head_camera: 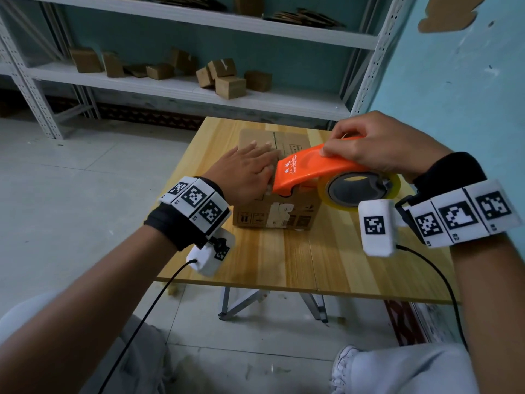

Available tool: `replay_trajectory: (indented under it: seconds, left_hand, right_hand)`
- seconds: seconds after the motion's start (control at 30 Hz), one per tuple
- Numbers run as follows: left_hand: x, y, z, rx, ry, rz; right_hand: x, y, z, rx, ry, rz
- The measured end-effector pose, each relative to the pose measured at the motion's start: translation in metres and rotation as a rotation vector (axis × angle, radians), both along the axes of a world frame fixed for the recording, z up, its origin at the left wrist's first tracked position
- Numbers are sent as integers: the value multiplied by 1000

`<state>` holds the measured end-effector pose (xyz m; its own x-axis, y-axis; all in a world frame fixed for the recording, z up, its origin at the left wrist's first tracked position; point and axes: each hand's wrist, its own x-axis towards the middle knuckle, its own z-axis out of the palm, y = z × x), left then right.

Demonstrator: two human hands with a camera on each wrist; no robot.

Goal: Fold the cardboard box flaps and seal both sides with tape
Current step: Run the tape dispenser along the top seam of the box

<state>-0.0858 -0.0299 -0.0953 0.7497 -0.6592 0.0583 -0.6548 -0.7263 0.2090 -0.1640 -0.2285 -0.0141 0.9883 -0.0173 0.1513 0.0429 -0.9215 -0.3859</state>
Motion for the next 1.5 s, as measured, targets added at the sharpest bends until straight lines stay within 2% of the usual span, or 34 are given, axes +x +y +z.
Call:
replay_trajectory:
  seconds: [0.17,0.6,0.83,1.5]
  left_hand:
    - [-1,-5,-1,-51,20,6]
    - [1,1,-5,74,-36,-31]
    - [4,1,-10,-11,6,-5]
    - [7,3,-12,-7,-17,-25]
  right_hand:
    - [0,0,1,-16,6,-10]
    - [-1,4,4,-77,21,-70]
    - [0,5,3,-71,27,-52]
    - [0,2,4,-26,54,-48]
